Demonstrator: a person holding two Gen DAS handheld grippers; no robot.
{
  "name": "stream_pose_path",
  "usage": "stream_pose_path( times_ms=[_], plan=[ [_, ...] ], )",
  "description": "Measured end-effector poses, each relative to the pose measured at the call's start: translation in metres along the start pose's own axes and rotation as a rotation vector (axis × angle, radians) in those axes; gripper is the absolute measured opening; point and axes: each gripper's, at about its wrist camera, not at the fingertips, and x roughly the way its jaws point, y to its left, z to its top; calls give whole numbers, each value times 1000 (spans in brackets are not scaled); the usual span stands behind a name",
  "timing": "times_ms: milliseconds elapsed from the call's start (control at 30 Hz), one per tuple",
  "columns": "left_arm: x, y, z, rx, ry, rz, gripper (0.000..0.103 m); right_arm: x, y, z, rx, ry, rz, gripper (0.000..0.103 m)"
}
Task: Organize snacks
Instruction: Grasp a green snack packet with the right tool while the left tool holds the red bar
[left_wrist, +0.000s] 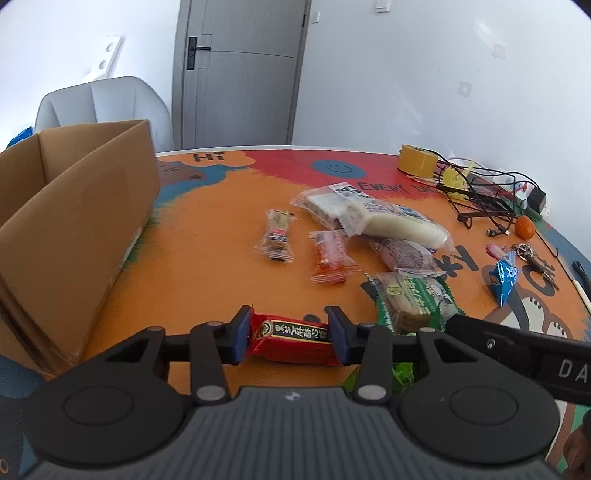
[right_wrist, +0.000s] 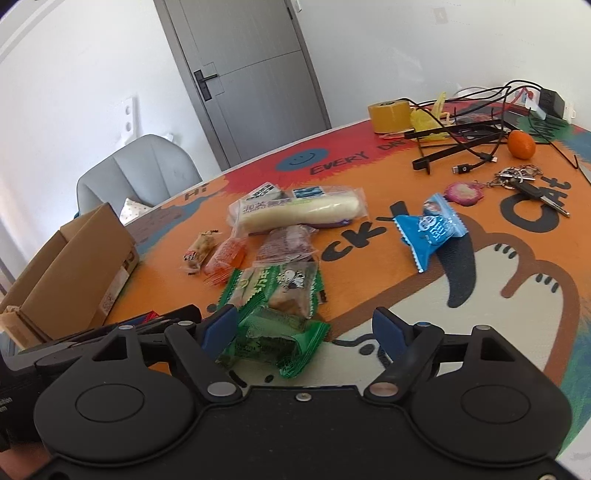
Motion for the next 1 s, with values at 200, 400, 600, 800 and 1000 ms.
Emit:
stream_pose_path(
  times_ms=[200, 400, 600, 800, 1000],
  plan=[
    [-12, 16, -2, -36, -12, 23, 39, 7, 9, -3, -3, 18, 2, 80],
    [-22, 25, -2, -47, -36, 24, 26, 12, 20, -5, -18, 22, 16, 80],
    [-24, 26, -2, -55, -31, 34, 30, 14, 20, -6, -20, 39, 31, 39],
    [-22, 23, -3, -50, -7, 36, 64, 7, 10, -7, -1, 28, 25, 37],
    [-19, 13, -8, -9, -22, 60, 77, 2, 0, -6, 22, 14, 15, 37]
  ],
)
